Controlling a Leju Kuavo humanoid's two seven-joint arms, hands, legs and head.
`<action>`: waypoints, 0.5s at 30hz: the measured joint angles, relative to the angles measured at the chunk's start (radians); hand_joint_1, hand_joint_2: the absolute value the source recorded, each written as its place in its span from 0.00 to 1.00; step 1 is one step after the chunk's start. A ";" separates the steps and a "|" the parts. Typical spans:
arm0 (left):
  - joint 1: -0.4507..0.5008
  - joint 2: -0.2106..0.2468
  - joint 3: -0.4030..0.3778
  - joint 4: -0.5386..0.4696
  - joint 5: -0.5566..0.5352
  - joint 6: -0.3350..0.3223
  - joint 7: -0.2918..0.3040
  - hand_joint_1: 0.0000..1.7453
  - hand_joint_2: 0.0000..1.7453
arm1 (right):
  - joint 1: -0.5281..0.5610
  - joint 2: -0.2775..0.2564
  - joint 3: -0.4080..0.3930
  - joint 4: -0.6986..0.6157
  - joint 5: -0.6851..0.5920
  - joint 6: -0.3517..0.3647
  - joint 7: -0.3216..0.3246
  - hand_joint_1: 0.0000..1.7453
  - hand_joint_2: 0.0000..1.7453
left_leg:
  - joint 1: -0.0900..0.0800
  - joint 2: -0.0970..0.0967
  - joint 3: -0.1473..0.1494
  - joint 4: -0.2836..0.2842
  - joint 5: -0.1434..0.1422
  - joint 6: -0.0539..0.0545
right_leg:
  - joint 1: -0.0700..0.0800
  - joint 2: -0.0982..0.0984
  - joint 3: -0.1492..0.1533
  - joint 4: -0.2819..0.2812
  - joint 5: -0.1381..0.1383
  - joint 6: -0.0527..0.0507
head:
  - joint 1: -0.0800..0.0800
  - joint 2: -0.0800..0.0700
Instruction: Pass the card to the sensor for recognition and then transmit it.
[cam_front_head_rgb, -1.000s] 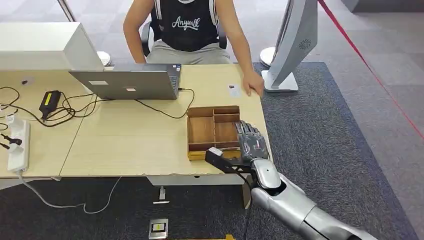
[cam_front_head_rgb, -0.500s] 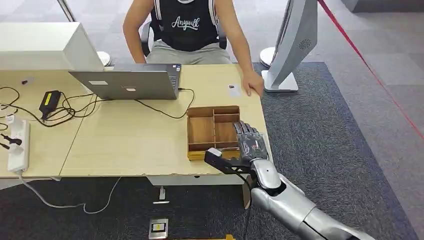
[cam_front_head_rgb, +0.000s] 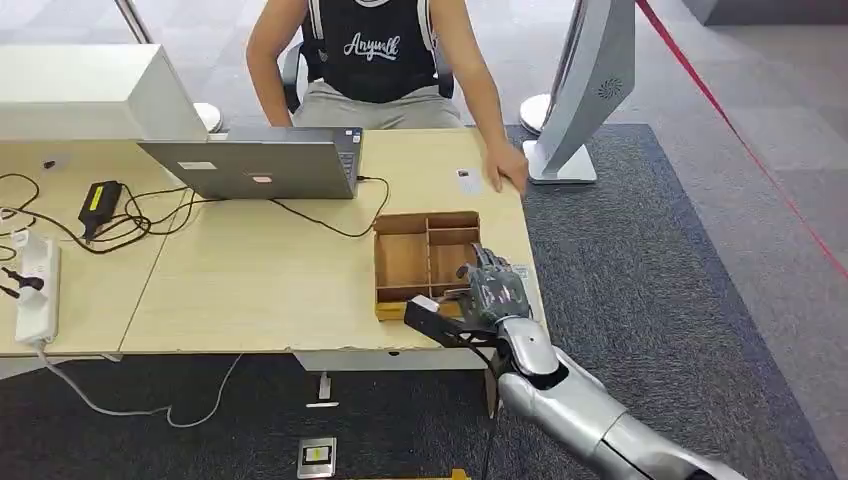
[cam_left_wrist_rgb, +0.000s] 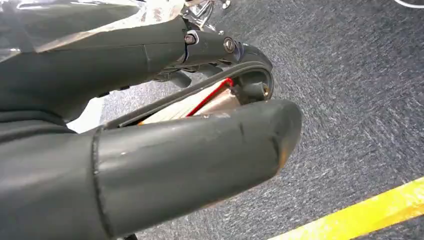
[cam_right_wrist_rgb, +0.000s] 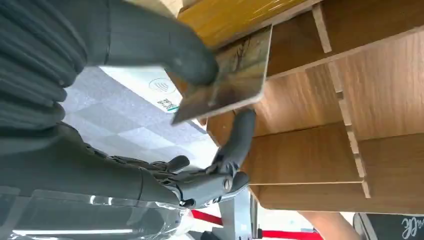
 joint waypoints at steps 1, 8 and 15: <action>0.000 0.000 0.000 0.000 0.000 0.000 -0.001 0.00 0.00 | -0.001 0.003 0.000 0.003 -0.003 0.000 -0.007 0.90 1.00 | 0.000 0.000 0.000 0.000 0.000 0.000 | 0.000 0.000 0.000 0.000 0.000 0.000 | 0.000 0.000; 0.000 0.000 0.000 0.000 0.000 0.003 0.002 0.00 0.00 | -0.021 0.034 0.011 0.024 -0.014 0.001 -0.026 1.00 1.00 | 0.000 0.000 0.000 0.000 0.000 0.000 | 0.000 0.000 0.000 0.000 0.000 0.000 | 0.000 0.000; 0.001 0.000 0.000 0.000 0.000 0.000 0.011 0.00 0.00 | -0.030 0.048 0.020 0.047 -0.031 0.000 -0.033 1.00 1.00 | 0.000 0.000 0.000 0.000 0.000 0.000 | 0.000 0.000 0.000 0.000 0.000 0.000 | 0.000 0.000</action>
